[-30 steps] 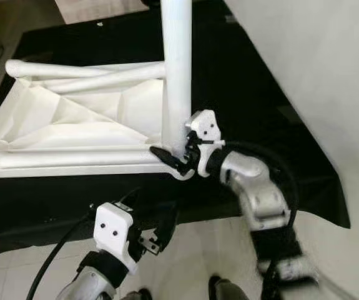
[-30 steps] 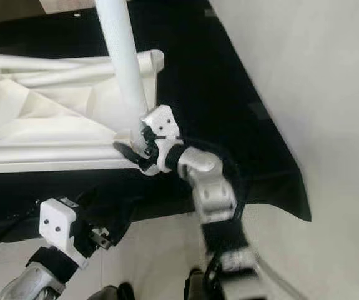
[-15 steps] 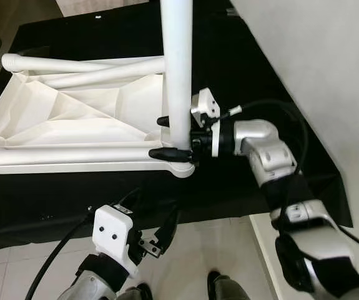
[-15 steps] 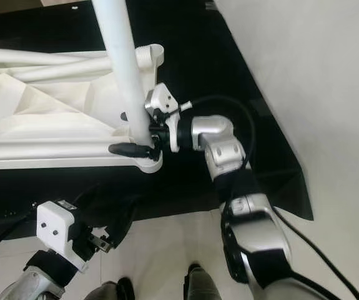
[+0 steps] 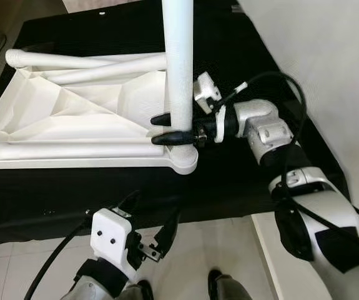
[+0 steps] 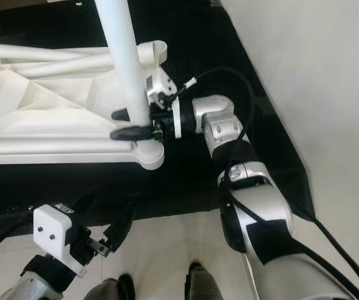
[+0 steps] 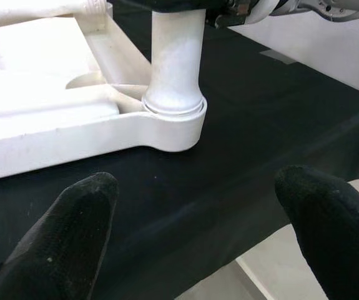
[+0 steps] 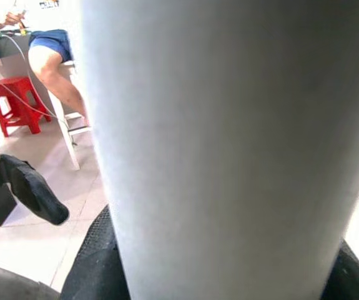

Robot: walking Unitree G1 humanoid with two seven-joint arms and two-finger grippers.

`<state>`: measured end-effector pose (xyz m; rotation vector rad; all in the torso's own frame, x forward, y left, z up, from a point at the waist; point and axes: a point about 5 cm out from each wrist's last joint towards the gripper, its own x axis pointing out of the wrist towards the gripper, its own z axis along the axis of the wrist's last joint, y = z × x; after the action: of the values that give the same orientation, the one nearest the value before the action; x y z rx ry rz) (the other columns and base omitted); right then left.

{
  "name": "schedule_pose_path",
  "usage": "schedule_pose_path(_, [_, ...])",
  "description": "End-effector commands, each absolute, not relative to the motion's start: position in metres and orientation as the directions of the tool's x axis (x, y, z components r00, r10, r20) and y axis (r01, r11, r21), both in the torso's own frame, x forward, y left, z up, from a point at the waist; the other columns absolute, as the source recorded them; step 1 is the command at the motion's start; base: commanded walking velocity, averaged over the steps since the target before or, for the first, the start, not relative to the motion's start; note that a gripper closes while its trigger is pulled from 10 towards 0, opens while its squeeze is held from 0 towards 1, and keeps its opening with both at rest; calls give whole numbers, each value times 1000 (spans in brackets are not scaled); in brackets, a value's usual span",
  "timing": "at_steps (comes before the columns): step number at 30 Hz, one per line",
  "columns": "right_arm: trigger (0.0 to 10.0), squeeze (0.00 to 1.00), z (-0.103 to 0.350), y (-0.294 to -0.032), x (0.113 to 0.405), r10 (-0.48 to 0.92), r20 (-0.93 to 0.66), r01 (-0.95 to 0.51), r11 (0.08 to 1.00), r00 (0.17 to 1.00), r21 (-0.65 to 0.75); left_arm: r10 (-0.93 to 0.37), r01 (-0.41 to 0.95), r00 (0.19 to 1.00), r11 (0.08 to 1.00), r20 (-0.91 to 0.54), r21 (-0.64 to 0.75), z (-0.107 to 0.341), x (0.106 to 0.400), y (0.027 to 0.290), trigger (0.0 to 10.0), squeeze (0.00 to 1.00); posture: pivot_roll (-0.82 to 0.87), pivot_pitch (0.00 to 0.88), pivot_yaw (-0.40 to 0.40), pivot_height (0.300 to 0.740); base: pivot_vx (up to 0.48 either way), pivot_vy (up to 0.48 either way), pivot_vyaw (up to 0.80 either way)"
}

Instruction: Building children table

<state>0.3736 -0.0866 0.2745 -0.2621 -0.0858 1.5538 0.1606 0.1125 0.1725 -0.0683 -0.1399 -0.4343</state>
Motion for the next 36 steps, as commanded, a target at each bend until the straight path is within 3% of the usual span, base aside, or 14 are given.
schedule_pose_path(1, [0,0,270,-87,376,992,-112,-978,26,50,-208,-418,424,900,905,123,-28,170,158,114,10000,0,110,290,42,740,0,0,0])
schedule_pose_path(7, [0,0,251,-113,382,905,-40,-883,403,424,-242,-418,424,900,905,122,-27,168,159,114,10000,0,98,278,33,740,0,0,0])
schedule_pose_path(8, [0,0,237,-120,384,684,4,-668,714,730,-208,-418,424,900,905,121,-26,168,159,115,10000,0,90,277,31,740,0,0,0])
schedule_pose_path(9, [0,0,237,-120,384,684,4,-668,714,730,-208,-418,424,900,905,121,-26,168,159,115,10000,0,90,277,31,740,0,0,0])
schedule_pose_path(10, [0,0,222,-134,374,397,21,-389,907,917,-163,-417,423,901,906,121,-25,168,160,116,10000,0,86,277,33,740,0,0,0])
schedule_pose_path(12, [0,0,222,-134,374,397,21,-389,907,917,-163,-417,423,901,906,121,-25,168,160,116,10000,0,86,277,33,740,0,0,0])
schedule_pose_path(13, [0,0,212,-150,362,166,13,-163,978,986,-131,-417,423,901,906,121,-25,168,160,116,10000,0,86,277,33,740,0,0,0])
schedule_pose_path(17, [0,0,193,-94,321,341,27,-338,937,940,-85,-431,435,895,900,119,-16,165,167,117,10000,0,68,238,60,740,0,0,0])
schedule_pose_path(22, [0,0,195,-75,325,407,43,-403,912,913,-73,-432,437,894,899,118,-15,162,171,118,10000,0,68,228,54,740,0,0,0])
schedule_pose_path(23, [10000,0,196,-68,326,453,34,-449,890,891,-73,-425,429,897,903,121,-12,162,172,118,10000,0,75,226,39,740,0,0,0])
schedule_pose_path(26, [10000,0,198,-59,321,507,6,-506,860,862,-71,-411,415,903,910,126,-7,163,172,119,10000,0,77,226,34,740,0,0,0])
schedule_pose_path(27, [10000,1000,200,-57,320,563,3,-562,825,827,-60,-406,410,905,912,127,-6,163,173,120,10000,0,76,227,33,740,0,0,0])
schedule_pose_path(33, [10000,1000,205,-54,318,633,-8,-632,773,775,-56,-404,408,906,913,129,-5,163,173,120,10000,0,76,227,33,740,0,0,0])
schedule_pose_path(36, [10000,1000,222,-53,312,839,10,-834,541,543,-111,-414,418,901,908,133,-8,163,173,118,10000,0,76,235,22,740,0,0,0])
